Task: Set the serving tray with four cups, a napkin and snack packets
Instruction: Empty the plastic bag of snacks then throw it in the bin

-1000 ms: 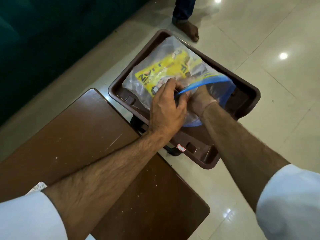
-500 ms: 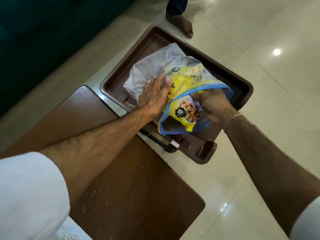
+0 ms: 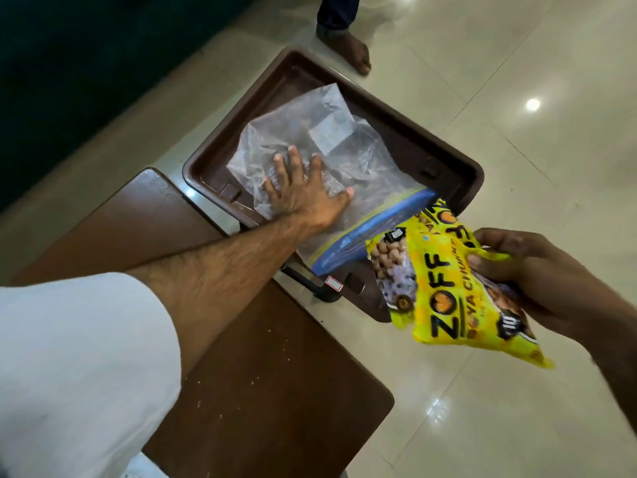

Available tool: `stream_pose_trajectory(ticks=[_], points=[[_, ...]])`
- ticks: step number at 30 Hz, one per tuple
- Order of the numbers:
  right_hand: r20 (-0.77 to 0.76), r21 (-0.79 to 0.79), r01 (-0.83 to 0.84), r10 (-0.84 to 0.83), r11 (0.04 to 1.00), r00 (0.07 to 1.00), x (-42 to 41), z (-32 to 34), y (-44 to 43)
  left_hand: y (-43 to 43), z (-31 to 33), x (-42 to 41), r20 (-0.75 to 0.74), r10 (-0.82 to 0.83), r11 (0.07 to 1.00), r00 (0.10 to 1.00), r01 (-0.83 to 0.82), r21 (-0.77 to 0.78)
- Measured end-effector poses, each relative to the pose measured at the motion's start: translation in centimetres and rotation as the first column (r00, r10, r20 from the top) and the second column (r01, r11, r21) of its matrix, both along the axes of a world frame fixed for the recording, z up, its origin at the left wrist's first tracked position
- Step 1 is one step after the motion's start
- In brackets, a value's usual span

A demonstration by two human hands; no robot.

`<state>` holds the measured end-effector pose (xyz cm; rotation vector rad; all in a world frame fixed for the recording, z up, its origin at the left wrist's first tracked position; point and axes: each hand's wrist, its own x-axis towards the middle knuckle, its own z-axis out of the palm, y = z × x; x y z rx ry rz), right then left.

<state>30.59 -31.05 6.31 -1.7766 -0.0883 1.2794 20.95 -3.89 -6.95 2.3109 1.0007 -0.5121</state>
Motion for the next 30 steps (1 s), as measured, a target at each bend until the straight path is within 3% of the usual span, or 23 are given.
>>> stream_pose_trajectory(ticks=[3, 5, 7, 10, 12, 14, 15, 17, 19, 24, 25, 27, 28, 29, 30], points=[[-0.038, 0.047, 0.065, -0.064, 0.997, 0.997, 1.0, 1.4, -2.2, -0.4, 1.2, -0.2, 0.099, 0.086, 0.988, 0.991, -0.097, 0.12], [-0.045, 0.089, 0.145, -0.141, 0.986, 0.989, 1.7, 1.9, -2.9, 0.9, 2.3, -0.7, 0.288, 0.133, 0.929, 0.948, -0.221, 0.298], [-0.022, 0.109, 0.212, -0.211, 0.971, 0.977, 2.4, 1.9, -2.7, 3.8, 2.8, -1.1, 0.348, 0.165, 0.856, 0.923, -0.309, 0.415], [0.004, 0.155, 0.276, -0.28, 0.949, 0.96, 2.8, 0.9, -0.6, 8.1, 3.5, -1.9, 0.127, 0.255, 0.87, 0.958, -0.285, 0.403], [0.014, 0.162, 0.307, -0.313, 0.938, 0.95, 3.0, -0.2, 1.3, 9.6, 4.2, -2.6, 0.03, 0.223, 0.889, 0.974, -0.216, 0.404], [0.017, 0.177, 0.344, -0.353, 0.922, 0.936, 3.2, -1.6, 3.5, 10.4, 5.5, -4.1, 0.112, 0.197, 0.921, 0.974, -0.223, 0.32], [0.02, 0.189, 0.356, -0.366, 0.915, 0.931, 3.3, -2.3, 4.6, 10.7, 6.3, -5.1, 0.207, 0.247, 0.935, 0.946, -0.289, 0.206], [0.024, 0.217, 0.344, -0.357, 0.914, 0.934, 3.3, -3.5, 6.9, 11.6, 8.3, -7.4, 0.378, 0.403, 0.899, 0.834, -0.438, 0.008], [0.053, 0.212, 0.307, -0.324, 0.928, 0.944, 3.0, -4.8, 9.1, 12.4, 10.4, -10.5, 0.469, 0.494, 0.848, 0.732, -0.524, -0.075], [0.082, 0.088, 0.336, -0.343, 0.938, 0.936, 1.0, -8.9, 13.1, 13.5, 14.5, -18.5, 0.589, 0.542, 0.832, 0.599, -0.479, -0.279], [0.11, 0.051, 0.335, -0.339, 0.941, 0.934, 0.5, -9.3, 13.6, 13.8, 14.9, -20.0, 0.589, 0.545, 0.833, 0.597, -0.462, -0.303], [0.369, -0.121, 0.306, -0.244, 0.944, 0.897, 0.0, -9.4, 14.1, 13.9, 16.3, -22.2, 0.618, 0.477, 0.875, 0.625, -0.402, -0.27], [0.562, -0.213, 0.311, -0.144, 0.926, 0.814, -0.2, -8.7, 14.5, 13.7, 17.3, -23.1, 0.64, 0.411, 0.908, 0.649, -0.351, -0.227], [0.732, -0.198, 0.322, -0.079, 0.926, 0.676, -0.4, -7.7, 15.1, 13.7, 18.2, -23.8, 0.653, 0.35, 0.934, 0.672, -0.305, -0.187], [0.834, -0.087, 0.291, -0.091, 0.953, 0.545, -0.8, -6.3, 16.0, 13.6, 19.0, -24.3, 0.657, 0.298, 0.952, 0.692, -0.264, -0.154]])
